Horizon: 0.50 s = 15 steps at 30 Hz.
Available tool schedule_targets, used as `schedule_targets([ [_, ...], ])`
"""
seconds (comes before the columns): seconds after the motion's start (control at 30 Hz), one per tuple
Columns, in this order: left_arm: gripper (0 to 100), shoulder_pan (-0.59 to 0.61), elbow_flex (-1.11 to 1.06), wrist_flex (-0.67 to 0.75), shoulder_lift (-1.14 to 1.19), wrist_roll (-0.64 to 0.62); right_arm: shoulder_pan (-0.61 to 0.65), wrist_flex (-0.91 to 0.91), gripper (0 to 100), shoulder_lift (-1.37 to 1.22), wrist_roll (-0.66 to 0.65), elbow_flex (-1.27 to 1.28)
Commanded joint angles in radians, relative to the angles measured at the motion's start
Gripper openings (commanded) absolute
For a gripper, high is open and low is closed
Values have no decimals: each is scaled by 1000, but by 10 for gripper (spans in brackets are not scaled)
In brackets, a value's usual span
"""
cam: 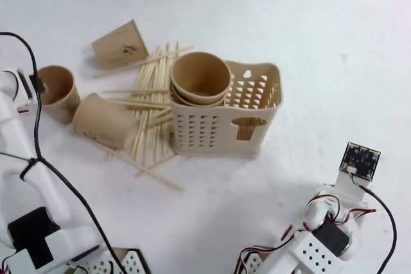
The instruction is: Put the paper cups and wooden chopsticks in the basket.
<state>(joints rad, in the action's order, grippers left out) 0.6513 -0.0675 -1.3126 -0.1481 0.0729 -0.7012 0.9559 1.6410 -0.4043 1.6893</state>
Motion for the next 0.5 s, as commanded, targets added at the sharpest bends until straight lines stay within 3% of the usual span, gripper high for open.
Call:
schedule_targets([
  [0.0, 234, 13, 58, 63, 74, 0, -8, -13, 45, 4, 8, 6],
  [0.37, 233, 12, 60, 150, 283, 0, -4, -13, 45, 4, 8, 6],
  [0.47, 179, 8, 60, 152, 297, 2, -4, -13, 45, 4, 8, 6],
])
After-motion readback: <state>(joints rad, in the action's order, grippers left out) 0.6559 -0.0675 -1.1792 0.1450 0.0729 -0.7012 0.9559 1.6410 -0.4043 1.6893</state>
